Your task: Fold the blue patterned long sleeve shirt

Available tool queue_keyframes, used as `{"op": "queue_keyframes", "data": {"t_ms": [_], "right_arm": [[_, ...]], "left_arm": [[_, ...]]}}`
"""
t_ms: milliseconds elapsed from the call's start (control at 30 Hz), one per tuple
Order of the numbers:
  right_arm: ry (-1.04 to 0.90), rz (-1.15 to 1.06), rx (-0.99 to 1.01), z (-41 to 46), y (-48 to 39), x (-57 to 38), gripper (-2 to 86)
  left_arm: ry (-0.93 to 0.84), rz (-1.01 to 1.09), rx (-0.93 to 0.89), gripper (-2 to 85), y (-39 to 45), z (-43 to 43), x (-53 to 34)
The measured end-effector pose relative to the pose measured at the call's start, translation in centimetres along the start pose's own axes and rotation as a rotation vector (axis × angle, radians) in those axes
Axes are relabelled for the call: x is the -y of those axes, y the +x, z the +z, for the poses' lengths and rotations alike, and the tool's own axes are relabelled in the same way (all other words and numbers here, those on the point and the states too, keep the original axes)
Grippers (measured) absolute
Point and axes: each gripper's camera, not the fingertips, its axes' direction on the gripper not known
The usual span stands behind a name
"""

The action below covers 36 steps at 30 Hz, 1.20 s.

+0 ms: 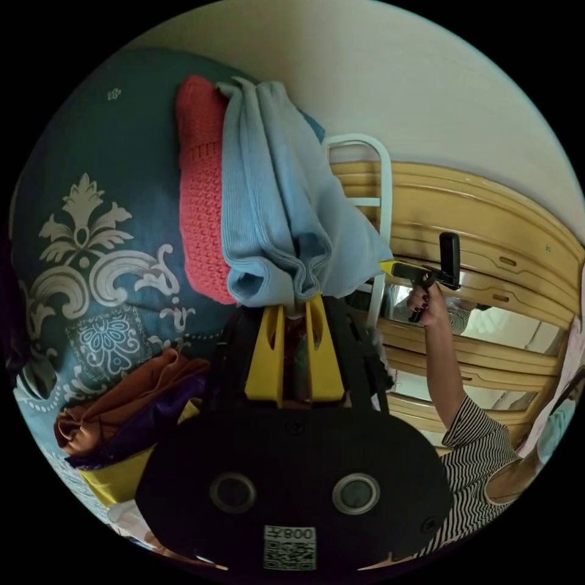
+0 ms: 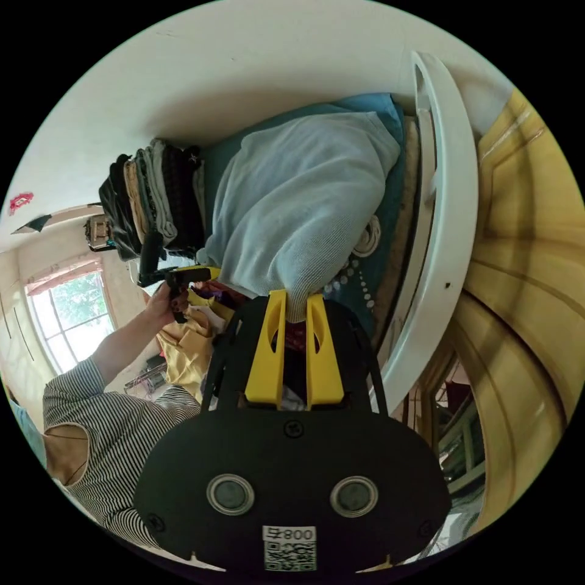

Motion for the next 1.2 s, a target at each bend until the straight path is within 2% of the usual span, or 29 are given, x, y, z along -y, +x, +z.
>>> {"op": "queue_keyframes", "data": {"t_ms": [200, 300, 367, 433, 600, 667, 733, 800, 867, 1067, 1200], "right_arm": [[-0.025, 0.071, -0.096, 6.4, 0.2, 2.5, 7.0], [-0.030, 0.049, -0.243, 8.2, -2.1, 3.2, 4.2], [0.000, 0.023, -0.433, 9.1, -5.1, 3.3, 1.6], [0.059, -0.020, -0.505, 9.6, -7.7, 3.5, 0.9], [0.113, -0.197, -0.438, 13.1, -13.6, 6.9, 0.3], [0.054, -0.228, -0.459, 16.7, -15.0, 9.9, 0.2], [-0.034, -0.226, -0.528, 20.3, -15.0, 11.9, 0.2], [-0.113, -0.215, -0.546, 23.5, -14.6, 13.1, 0.2], [-0.185, -0.205, -0.545, 26.0, -14.1, 13.6, 0.2], [-0.103, -0.215, -0.493, 23.9, -15.9, 10.4, 0.2], [-0.013, -0.208, -0.559, 21.7, -16.9, 7.2, 0.1]], "left_arm": [[-0.030, -0.012, -0.021, 8.1, 4.7, 1.6, 1.9], [-0.032, -0.009, -0.018, 7.1, 7.2, 1.5, 1.8], [-0.034, 0.000, 0.006, 6.3, 8.7, 1.4, 1.5], [0.004, 0.035, 0.024, 4.8, 11.2, 0.9, 1.0], [0.048, 0.173, 0.129, 1.9, 16.8, 2.4, 2.2], [0.004, 0.224, 0.165, 1.2, 18.4, 4.4, 3.5], [-0.109, 0.243, 0.348, 0.7, 19.6, 8.0, 4.9], [-0.197, 0.272, 0.442, 0.7, 20.1, 10.4, 5.3], [-0.235, 0.289, 0.476, 0.7, 20.7, 11.8, 5.0], [-0.198, 0.306, 0.476, 0.3, 23.7, 11.6, 2.1], [-0.151, 0.374, 0.542, 0.2, 26.4, 10.2, -0.2]]}}
